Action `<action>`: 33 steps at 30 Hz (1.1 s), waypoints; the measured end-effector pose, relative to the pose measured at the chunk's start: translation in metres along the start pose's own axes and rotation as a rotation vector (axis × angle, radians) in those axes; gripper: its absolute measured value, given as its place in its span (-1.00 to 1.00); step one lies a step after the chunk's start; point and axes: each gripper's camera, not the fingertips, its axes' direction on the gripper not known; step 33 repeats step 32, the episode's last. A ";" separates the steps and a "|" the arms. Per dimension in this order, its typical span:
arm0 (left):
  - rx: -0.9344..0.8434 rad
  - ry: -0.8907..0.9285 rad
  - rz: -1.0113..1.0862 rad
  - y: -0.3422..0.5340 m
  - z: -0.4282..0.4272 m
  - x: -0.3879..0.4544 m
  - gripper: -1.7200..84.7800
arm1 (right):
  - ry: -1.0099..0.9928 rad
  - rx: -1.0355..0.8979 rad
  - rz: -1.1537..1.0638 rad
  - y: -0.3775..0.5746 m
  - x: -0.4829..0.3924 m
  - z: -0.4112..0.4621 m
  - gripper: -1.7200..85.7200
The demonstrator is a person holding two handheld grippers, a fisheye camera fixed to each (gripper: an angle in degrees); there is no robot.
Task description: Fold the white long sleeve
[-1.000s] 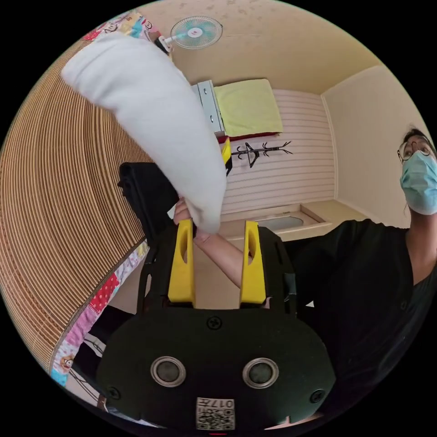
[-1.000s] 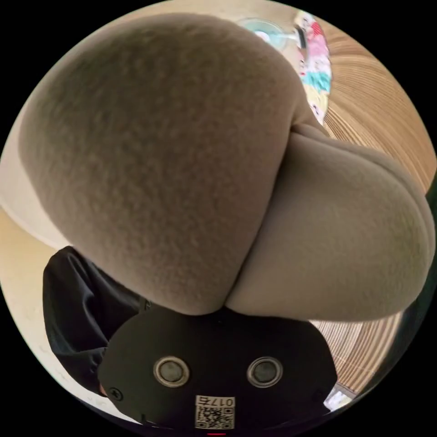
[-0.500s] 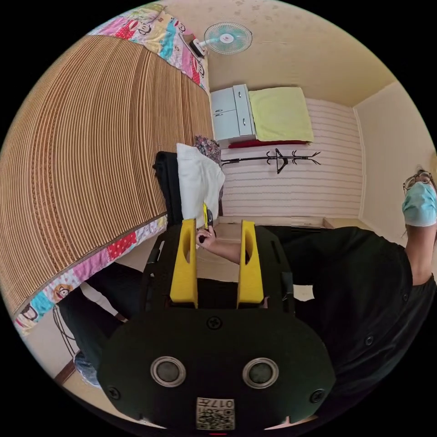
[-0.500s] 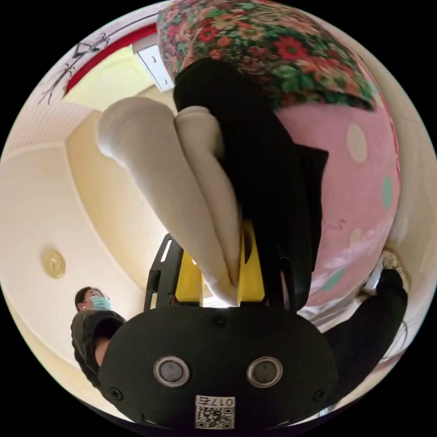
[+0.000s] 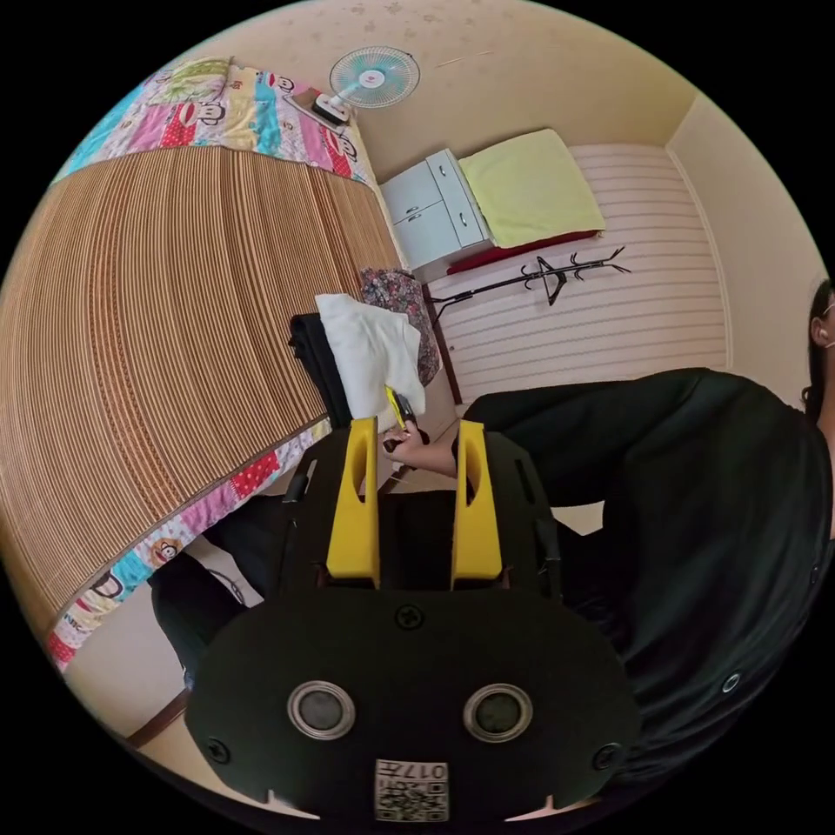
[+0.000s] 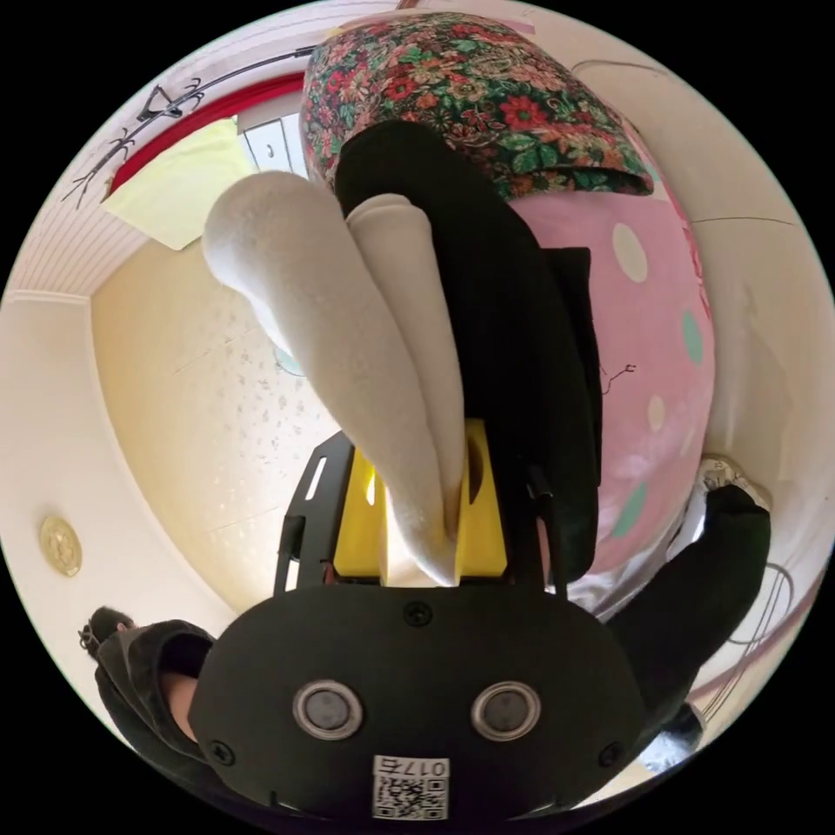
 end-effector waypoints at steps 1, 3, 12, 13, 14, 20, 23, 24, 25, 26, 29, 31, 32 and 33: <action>0.009 -0.018 -0.006 0.001 -0.007 0.002 -0.66 | 0.023 0.003 0.006 0.000 -0.005 0.003 -0.64; 0.050 -0.019 -0.018 0.004 -0.022 0.003 -0.66 | 0.110 0.028 0.039 0.002 -0.025 0.016 -0.64; 0.239 -0.028 -0.056 0.024 -0.097 -0.007 -0.66 | 0.589 0.026 0.166 0.012 -0.113 0.048 -0.53; 0.250 -0.023 -0.058 0.026 -0.106 -0.010 -0.66 | 0.635 0.026 0.185 0.013 -0.120 0.049 -0.53; 0.260 -0.014 -0.062 0.028 -0.115 -0.014 -0.66 | 0.707 0.037 0.217 0.018 -0.134 0.051 -0.54; 0.382 0.015 -0.034 0.043 -0.198 -0.034 -0.66 | 0.917 0.097 0.258 0.063 -0.200 0.062 -0.75; 0.472 -0.031 -0.043 0.068 -0.257 -0.052 -0.66 | 0.872 0.080 0.158 0.095 -0.222 0.082 -0.87; 0.495 -0.039 -0.048 0.076 -0.269 -0.057 -0.66 | 0.835 0.060 0.119 0.109 -0.228 0.095 -0.90; 0.544 -0.059 -0.062 0.094 -0.295 -0.069 -0.67 | 0.818 0.048 0.101 0.117 -0.230 0.102 -0.91; 0.594 -0.086 -0.089 0.114 -0.321 -0.083 -0.67 | 0.802 0.021 0.076 0.132 -0.234 0.120 -0.92; 0.751 -0.149 -0.211 0.178 -0.383 -0.128 -0.68 | 0.933 -0.131 -0.008 0.166 -0.250 0.188 -0.94; 0.859 -0.151 -0.314 0.222 -0.418 -0.161 -0.69 | 1.034 -0.292 -0.149 0.188 -0.267 0.247 -0.95; 0.928 -0.145 -0.382 0.251 -0.438 -0.181 -0.69 | 1.098 -0.397 -0.266 0.207 -0.281 0.289 -0.95; 0.928 -0.145 -0.382 0.251 -0.438 -0.181 -0.69 | 1.098 -0.397 -0.266 0.207 -0.281 0.289 -0.95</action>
